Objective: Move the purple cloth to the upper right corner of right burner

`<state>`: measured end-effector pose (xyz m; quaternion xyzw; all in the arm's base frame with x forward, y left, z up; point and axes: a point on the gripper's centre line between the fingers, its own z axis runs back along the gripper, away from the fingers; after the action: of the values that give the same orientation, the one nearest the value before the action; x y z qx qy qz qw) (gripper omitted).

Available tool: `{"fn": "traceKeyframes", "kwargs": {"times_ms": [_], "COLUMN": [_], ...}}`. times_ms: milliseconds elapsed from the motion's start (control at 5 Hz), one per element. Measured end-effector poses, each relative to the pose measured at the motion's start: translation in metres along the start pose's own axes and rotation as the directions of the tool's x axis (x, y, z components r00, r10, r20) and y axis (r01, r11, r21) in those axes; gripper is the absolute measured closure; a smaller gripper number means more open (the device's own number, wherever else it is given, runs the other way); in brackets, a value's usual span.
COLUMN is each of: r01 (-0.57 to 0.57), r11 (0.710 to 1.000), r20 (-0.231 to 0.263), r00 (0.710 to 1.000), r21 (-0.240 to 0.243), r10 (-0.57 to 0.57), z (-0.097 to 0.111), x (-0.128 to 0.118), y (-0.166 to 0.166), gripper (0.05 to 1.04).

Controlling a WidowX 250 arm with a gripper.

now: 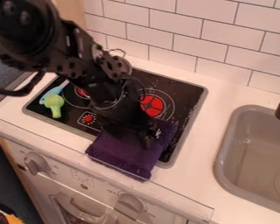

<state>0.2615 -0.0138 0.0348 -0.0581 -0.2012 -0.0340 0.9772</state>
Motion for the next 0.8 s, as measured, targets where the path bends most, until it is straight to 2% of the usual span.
{"fn": "traceKeyframes", "kwargs": {"times_ms": [400,800], "r01": [-0.018,0.001], "r11": [1.000,1.000], "r20": [-0.095,-0.101], "r00": [0.995,0.995], "r21": [-0.007,-0.001], "r10": [0.017,-0.001], "z": [-0.019,-0.034], "x": [0.010,0.032], "y": [0.001,0.001], "gripper": [0.082,0.082]}}
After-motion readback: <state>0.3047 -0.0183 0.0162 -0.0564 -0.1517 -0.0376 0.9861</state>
